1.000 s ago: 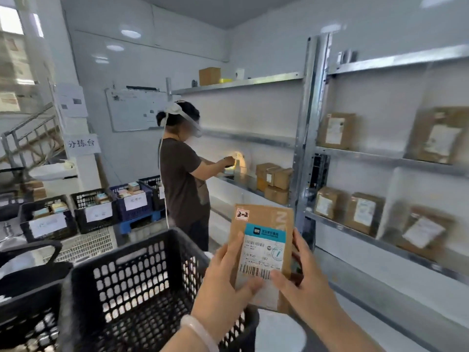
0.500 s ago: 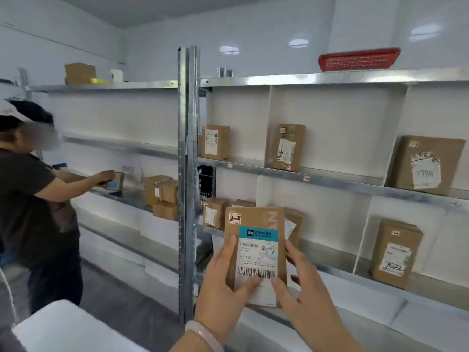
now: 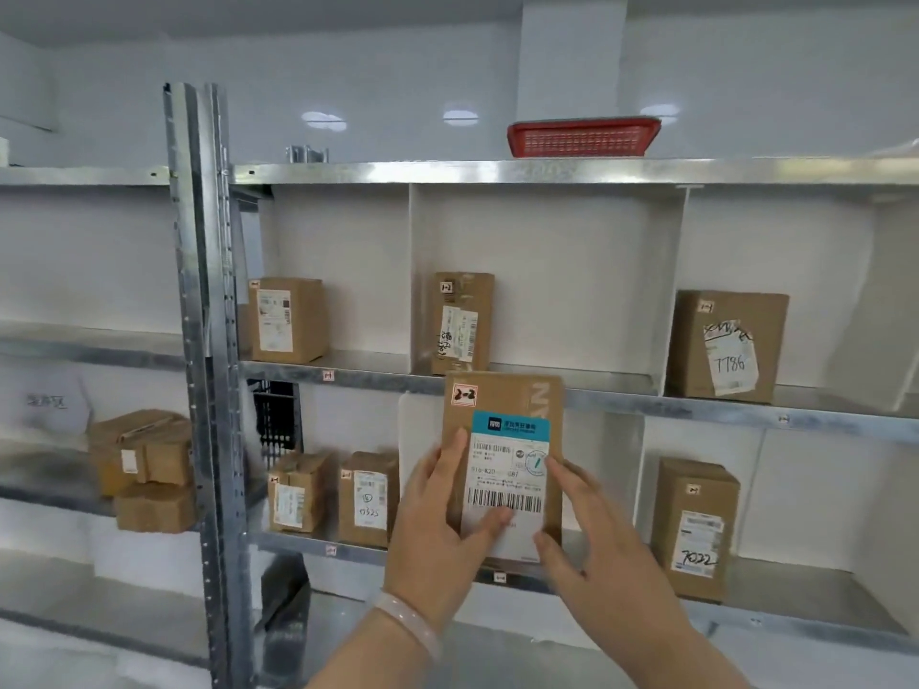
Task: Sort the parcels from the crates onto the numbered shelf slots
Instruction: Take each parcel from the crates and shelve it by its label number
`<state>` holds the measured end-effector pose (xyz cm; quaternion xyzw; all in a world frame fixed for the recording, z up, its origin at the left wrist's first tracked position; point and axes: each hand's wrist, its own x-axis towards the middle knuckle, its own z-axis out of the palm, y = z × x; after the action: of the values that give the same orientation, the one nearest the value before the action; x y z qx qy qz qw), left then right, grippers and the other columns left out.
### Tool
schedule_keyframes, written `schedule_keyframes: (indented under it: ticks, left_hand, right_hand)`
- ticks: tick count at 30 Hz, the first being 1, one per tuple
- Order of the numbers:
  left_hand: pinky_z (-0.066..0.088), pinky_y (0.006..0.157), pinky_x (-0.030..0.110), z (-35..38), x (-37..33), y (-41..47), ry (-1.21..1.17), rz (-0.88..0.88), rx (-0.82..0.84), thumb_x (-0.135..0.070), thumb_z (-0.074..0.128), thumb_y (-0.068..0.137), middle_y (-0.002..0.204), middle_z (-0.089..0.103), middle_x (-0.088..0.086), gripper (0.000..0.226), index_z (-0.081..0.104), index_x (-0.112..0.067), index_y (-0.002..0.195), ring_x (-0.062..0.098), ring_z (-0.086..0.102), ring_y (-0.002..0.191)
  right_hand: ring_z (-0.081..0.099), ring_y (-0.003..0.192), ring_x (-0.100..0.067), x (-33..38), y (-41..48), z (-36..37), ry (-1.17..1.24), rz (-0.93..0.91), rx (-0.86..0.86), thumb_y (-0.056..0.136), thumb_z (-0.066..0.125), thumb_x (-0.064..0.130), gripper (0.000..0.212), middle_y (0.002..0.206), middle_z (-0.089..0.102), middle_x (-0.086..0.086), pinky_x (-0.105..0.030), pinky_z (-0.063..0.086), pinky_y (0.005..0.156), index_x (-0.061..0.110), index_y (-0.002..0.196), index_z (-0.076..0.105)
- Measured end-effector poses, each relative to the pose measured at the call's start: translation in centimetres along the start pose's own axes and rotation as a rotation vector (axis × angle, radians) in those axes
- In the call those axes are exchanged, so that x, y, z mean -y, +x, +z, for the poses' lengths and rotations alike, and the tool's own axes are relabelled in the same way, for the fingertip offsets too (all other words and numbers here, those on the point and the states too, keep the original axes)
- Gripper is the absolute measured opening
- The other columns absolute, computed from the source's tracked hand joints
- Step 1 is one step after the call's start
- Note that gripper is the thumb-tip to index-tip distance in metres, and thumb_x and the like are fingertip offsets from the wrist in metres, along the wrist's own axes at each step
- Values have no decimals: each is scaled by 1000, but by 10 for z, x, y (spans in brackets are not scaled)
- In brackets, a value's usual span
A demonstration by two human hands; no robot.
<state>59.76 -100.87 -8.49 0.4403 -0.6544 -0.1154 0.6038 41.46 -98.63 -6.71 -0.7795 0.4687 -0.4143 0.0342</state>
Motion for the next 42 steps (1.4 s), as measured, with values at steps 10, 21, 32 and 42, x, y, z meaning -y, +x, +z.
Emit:
schedule_keyframes:
  ticks: [10,21,32,42]
  left_hand:
    - [56,92,29,28,66,117,-51,135,65,-45,74,79,138,37,-21,84,19,-66,139,1,44,127]
    - [55,94,29,86,90,174,-133,172,123,-41,75,82,141,29,-26,87,13,-73,134,4,40,130]
    - [32,103,12,153,154,105,-67,72,196,-73,60,73,142,16,-41,89,6,-65,143,-13,22,134]
    - [29,86,-9,214,229,63,-1,-25,321,-54,65,83,148,13,-27,88,9,-53,151,-21,18,132]
  right_hand:
    - [-5,112,37,-25,96,35,-200,101,-51,92,54,48,76,124,-20,59,-9,21,94,72,126,-10]
    - [-8,115,36,-83,136,31,-350,172,-126,88,51,53,76,130,-16,57,-20,21,100,70,133,-8]
    - [37,124,8,-167,81,65,-276,96,-159,70,82,19,88,145,35,23,-28,47,90,41,142,37]
    - [66,106,-20,-256,52,112,-222,188,57,53,92,17,97,133,54,6,-27,56,75,33,136,44]
